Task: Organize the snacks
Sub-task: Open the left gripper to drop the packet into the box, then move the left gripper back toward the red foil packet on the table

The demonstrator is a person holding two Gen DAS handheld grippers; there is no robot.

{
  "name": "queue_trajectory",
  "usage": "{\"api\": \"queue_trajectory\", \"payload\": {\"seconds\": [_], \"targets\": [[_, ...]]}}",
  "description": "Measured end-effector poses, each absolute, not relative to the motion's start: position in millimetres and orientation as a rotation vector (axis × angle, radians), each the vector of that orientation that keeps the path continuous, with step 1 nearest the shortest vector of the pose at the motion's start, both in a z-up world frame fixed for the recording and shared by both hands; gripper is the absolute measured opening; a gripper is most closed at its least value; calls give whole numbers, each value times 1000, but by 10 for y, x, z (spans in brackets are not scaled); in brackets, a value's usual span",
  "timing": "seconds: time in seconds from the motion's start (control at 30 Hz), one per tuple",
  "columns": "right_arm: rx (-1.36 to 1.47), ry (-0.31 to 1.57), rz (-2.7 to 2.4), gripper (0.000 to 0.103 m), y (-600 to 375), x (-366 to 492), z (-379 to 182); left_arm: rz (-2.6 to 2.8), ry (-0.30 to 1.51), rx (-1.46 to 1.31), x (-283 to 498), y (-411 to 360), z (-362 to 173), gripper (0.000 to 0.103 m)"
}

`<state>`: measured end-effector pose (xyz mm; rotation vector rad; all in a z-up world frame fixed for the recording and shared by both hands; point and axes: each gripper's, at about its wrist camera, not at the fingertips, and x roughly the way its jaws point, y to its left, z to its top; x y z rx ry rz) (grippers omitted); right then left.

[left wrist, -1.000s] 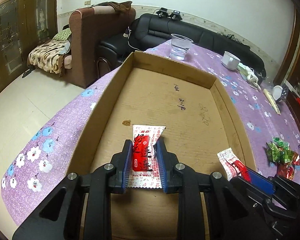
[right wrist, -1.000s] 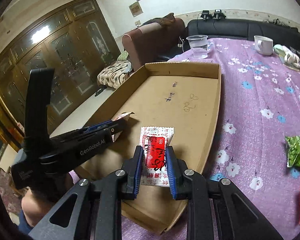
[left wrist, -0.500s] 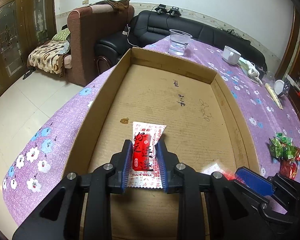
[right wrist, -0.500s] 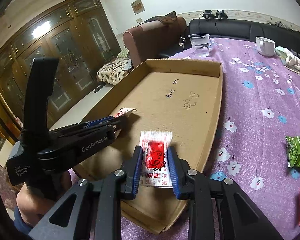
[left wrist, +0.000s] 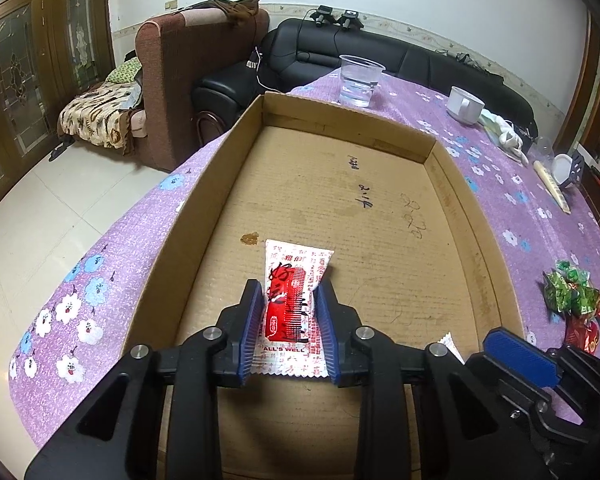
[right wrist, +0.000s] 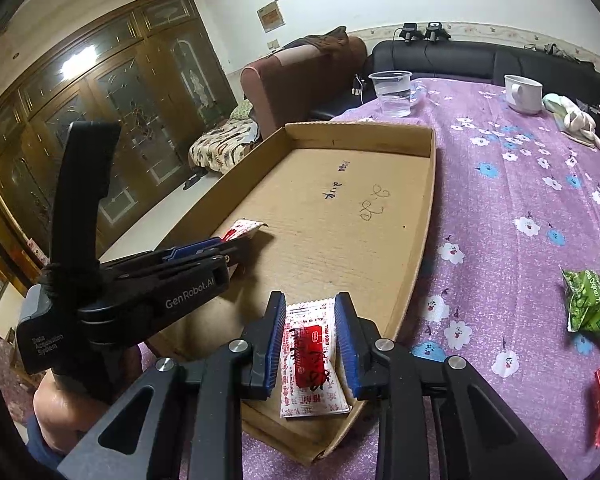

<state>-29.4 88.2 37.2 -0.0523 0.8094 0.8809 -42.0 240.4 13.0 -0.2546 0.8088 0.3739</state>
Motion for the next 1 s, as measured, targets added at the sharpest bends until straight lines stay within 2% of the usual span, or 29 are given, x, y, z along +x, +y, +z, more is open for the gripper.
{"api": "queue_trajectory", "payload": {"seconds": [0.07, 0.23, 0.47, 0.6, 1.0], "targets": [[-51, 798, 879, 28, 870, -309, 395, 370, 803, -251, -428, 2391, 137, 27], [-24, 781, 871, 36, 803, -301, 466, 367, 767, -246, -490, 2374, 181, 48], [73, 800, 869, 36, 596, -231, 612, 360, 768, -236, -488, 2350, 198, 48], [137, 807, 867, 36, 411, -172, 717, 361, 761, -223, -494, 2324, 218, 53], [242, 768, 752, 36, -470, -44, 936, 272, 791, -264, -496, 2219, 261, 53]]}}
